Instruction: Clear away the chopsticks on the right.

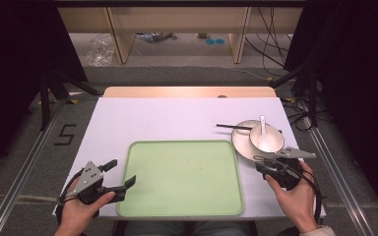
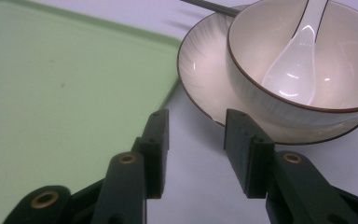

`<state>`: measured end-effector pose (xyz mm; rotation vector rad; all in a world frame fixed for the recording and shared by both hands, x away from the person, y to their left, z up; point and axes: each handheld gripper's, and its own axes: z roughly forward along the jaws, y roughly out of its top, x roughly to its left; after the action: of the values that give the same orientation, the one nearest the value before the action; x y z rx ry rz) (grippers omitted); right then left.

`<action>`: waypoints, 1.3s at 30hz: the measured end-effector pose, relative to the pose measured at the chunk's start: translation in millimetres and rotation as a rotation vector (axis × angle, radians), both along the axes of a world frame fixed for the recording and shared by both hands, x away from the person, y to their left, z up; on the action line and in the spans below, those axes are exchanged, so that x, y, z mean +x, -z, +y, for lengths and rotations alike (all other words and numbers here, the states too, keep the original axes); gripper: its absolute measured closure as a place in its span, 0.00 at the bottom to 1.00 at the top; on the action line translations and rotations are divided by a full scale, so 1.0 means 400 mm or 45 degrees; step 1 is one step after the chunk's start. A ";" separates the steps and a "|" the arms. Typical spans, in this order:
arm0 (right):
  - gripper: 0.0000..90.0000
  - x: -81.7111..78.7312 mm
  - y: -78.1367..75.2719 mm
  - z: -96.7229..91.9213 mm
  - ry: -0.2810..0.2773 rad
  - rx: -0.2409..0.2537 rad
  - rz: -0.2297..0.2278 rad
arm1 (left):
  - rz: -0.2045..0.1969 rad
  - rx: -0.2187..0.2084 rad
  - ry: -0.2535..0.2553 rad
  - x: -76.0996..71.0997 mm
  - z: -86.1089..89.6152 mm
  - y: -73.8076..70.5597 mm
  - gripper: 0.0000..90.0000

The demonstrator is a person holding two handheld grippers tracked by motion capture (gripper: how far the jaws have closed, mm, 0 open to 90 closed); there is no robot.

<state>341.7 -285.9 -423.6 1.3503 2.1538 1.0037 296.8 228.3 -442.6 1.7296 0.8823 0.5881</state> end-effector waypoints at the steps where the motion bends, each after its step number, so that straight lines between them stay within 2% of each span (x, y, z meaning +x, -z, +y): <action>1: 0.68 0.001 0.000 0.001 -0.012 -0.016 -0.008 | -0.001 0.000 0.000 0.000 0.000 0.000 0.18; 2: 0.68 0.002 0.001 0.000 -0.017 -0.045 -0.040 | 0.000 0.002 0.000 0.000 0.000 0.000 0.18; 3: 0.70 0.000 -0.004 0.005 0.007 -0.031 -0.028 | -0.001 -0.001 -0.003 0.000 0.000 0.000 0.18; 5: 0.73 0.009 -0.005 0.007 -0.020 -0.081 -0.097 | 0.002 0.004 0.000 -0.001 0.001 0.001 0.18; 6: 0.75 0.012 -0.008 0.009 -0.019 -0.106 -0.111 | 0.001 0.001 0.000 -0.001 0.001 0.001 0.18; 7: 0.75 0.012 -0.008 0.009 -0.019 -0.106 -0.111 | 0.001 0.001 0.000 -0.001 0.001 0.001 0.18; 8: 0.81 0.024 -0.013 0.019 -0.033 -0.138 -0.123 | 0.000 0.000 -0.001 -0.001 0.002 0.000 0.18; 10: 0.88 0.045 -0.020 0.030 -0.053 -0.177 -0.108 | 0.000 0.000 0.000 -0.001 0.001 0.000 0.18; 12: 0.94 0.074 -0.032 0.042 -0.064 -0.196 -0.095 | 0.001 0.001 0.002 -0.001 -0.001 -0.001 0.18; 13: 0.94 0.074 -0.032 0.042 -0.064 -0.196 -0.095 | 0.001 0.001 0.002 -0.001 -0.001 -0.001 0.18; 14: 0.98 0.106 -0.049 0.059 -0.043 -0.182 -0.047 | 0.009 -0.002 -0.002 -0.002 -0.002 0.000 0.18; 16: 1.00 0.144 -0.059 0.070 -0.055 -0.217 -0.033 | 0.005 0.004 0.000 -0.002 0.000 -0.001 0.18; 17: 1.00 0.161 -0.063 0.078 -0.036 -0.206 -0.010 | 0.005 0.004 0.000 -0.002 0.000 -0.001 0.18; 23: 1.00 0.268 -0.060 0.115 0.027 -0.211 0.098 | 0.008 -0.001 0.002 -0.002 0.002 0.000 0.18; 27: 1.00 0.336 -0.047 0.145 0.031 -0.235 0.162 | 0.011 -0.004 0.004 -0.002 0.001 0.001 0.18; 28: 1.00 0.336 -0.047 0.145 0.031 -0.235 0.162 | 0.011 -0.004 0.004 -0.002 0.001 0.001 0.18; 29: 1.00 0.368 -0.041 0.158 0.027 -0.257 0.178 | 0.011 -0.005 0.001 -0.002 0.002 0.000 0.18; 34: 1.00 0.441 -0.019 0.187 0.035 -0.303 0.216 | 0.010 -0.014 0.009 -0.001 0.003 0.002 0.18; 35: 1.00 0.441 -0.019 0.187 0.035 -0.303 0.216 | 0.010 -0.014 0.009 -0.001 0.003 0.002 0.18; 36: 1.00 0.464 -0.010 0.193 0.035 -0.326 0.224 | 0.011 -0.016 0.011 -0.001 0.002 0.002 0.18; 39: 1.00 0.489 0.003 0.199 0.044 -0.349 0.240 | 0.013 -0.015 0.014 -0.001 0.003 0.002 0.18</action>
<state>537.3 -206.4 -425.0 1.3874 2.2943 0.5605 296.5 229.6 -443.6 1.7268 0.8812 0.5664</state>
